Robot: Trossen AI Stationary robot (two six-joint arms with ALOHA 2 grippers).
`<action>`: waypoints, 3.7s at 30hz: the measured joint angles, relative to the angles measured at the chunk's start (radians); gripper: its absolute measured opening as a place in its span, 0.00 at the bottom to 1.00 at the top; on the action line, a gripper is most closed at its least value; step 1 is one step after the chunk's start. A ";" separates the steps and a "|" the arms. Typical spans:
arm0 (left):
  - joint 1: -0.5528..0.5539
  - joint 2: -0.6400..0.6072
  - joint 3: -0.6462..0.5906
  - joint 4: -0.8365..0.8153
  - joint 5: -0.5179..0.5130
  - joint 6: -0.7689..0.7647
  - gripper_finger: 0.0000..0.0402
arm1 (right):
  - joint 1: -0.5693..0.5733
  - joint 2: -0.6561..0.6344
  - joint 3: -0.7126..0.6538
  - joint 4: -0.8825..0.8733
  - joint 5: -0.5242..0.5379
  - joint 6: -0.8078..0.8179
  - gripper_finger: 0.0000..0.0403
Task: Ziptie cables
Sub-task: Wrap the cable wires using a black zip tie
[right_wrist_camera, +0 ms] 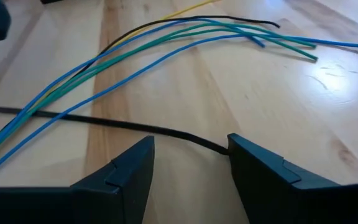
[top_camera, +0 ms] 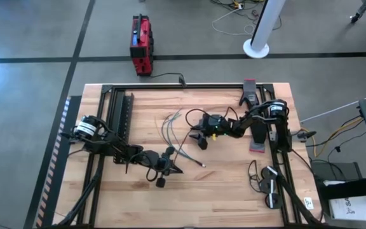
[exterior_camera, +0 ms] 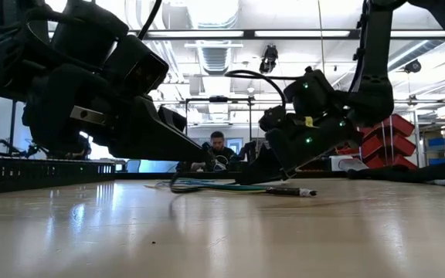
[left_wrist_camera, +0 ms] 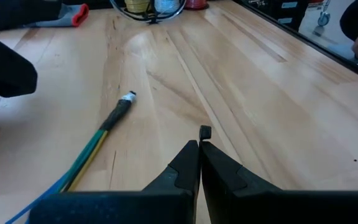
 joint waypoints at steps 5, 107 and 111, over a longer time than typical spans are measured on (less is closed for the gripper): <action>0.000 0.000 0.000 -0.002 0.000 -0.007 0.00 | 0.007 -0.050 -0.006 -0.039 -0.029 -0.009 0.46; -0.006 -0.004 -0.496 0.537 -0.219 0.005 0.00 | -0.082 0.034 0.309 -0.351 0.214 0.240 0.43; -0.006 -0.002 -0.502 0.538 -0.228 -0.013 0.00 | -0.082 0.034 0.308 -0.350 0.214 0.250 0.44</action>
